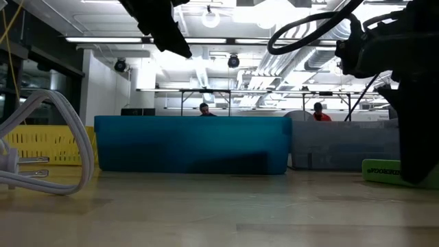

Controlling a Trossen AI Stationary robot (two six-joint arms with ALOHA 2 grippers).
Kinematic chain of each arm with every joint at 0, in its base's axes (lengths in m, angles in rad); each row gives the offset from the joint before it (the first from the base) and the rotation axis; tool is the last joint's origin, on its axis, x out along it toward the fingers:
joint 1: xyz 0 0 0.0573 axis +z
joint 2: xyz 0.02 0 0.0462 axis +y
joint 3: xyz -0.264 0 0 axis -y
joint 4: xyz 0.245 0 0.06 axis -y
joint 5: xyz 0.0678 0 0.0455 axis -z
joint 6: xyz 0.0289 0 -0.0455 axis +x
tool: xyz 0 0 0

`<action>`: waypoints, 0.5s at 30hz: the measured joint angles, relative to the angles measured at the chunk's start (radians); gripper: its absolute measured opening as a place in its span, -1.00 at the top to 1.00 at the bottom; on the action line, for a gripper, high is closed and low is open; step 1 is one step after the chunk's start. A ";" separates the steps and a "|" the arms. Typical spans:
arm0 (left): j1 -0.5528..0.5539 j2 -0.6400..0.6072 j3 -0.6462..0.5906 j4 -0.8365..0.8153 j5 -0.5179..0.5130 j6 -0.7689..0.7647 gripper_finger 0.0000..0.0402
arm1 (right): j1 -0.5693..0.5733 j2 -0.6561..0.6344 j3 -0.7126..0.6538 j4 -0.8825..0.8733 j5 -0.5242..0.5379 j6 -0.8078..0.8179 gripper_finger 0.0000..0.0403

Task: Pick & Place School Supplies
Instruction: Put the green eraser into the yellow bin

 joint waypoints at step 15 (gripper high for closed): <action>0.000 0.000 0.000 0.000 -0.001 0.000 0.37 | 0.000 0.000 0.000 -0.002 0.000 0.000 0.73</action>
